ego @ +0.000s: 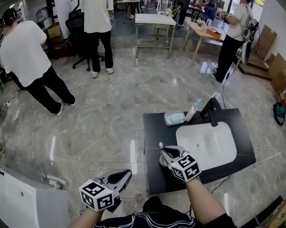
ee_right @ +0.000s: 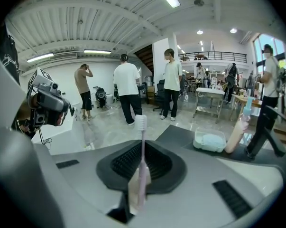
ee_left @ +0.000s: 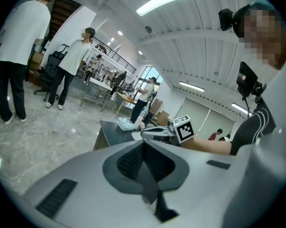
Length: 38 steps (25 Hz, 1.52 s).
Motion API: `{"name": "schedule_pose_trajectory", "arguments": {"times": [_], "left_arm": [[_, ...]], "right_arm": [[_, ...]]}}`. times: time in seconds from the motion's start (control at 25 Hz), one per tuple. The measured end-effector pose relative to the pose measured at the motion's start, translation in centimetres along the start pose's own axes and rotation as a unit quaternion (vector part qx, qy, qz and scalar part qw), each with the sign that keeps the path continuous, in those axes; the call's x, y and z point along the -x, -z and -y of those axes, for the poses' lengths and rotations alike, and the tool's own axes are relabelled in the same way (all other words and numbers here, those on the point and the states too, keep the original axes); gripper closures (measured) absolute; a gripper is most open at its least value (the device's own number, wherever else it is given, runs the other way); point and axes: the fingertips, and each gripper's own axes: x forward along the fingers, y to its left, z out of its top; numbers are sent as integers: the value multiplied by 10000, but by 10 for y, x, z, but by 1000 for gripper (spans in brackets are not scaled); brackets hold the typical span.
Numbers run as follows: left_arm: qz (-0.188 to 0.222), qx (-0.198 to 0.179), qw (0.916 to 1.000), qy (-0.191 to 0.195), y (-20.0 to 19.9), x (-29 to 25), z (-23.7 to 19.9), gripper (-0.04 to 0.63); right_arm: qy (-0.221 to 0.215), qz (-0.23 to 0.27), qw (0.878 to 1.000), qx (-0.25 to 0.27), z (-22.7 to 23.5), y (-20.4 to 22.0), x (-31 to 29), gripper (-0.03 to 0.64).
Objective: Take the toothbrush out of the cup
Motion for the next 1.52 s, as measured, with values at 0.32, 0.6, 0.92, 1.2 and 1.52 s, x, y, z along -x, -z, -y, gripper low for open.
{"name": "schedule_pose_trajectory", "arguments": {"times": [0.32,0.6,0.92,1.2,1.52], "left_arm": [[105,-105,9999,67,-3,14,4,592],[281,-246,9990,249,-12,32,15,592],[462,-306,9975,446,-19,38,40,592],[565,-446,9956,607,-19,30,69,592],[521,-618,9943,690,-7,12,130,592]], "right_arm": [[570,1143,9903,-543,16,-35,42,591],[766,2339,9674,-601,-8,-80,115,591],[344,2648,9614,-669,-65,-79,164,591],[25,2606,9617,-853,-92,-49,185,591],[-331,2525,9639,-780,-104,-20,220,591]]}}
